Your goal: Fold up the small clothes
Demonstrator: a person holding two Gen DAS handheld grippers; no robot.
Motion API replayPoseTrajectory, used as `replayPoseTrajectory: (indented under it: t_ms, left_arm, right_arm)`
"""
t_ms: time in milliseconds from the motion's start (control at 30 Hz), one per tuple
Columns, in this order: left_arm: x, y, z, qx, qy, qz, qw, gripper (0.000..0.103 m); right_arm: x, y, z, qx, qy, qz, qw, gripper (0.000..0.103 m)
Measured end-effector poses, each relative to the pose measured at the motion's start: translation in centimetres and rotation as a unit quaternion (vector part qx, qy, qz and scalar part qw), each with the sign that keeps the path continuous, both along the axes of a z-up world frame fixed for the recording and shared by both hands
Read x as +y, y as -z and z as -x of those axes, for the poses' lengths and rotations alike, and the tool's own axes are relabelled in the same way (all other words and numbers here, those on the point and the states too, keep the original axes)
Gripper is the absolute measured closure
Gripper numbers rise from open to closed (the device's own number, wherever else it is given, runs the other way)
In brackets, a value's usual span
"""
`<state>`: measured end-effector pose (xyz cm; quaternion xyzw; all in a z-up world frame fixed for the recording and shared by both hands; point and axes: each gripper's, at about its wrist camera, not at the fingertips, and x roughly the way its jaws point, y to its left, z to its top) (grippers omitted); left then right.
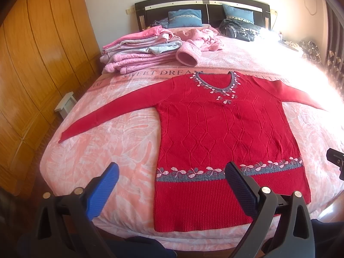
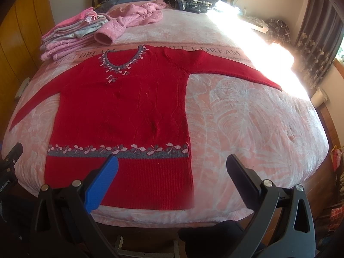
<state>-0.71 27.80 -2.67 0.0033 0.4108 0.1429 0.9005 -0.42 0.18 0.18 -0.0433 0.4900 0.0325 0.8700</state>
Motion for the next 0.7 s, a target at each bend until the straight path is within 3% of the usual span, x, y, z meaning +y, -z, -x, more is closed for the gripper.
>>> replayPoseTrajectory:
  t_ms: [700]
  left_arm:
    - [0.08,0.07,0.08,0.000,0.000,-0.003,1.0000,0.004]
  right_arm:
    - [0.02,-0.01,0.10,-0.002,-0.002,-0.001,1.000,0.003]
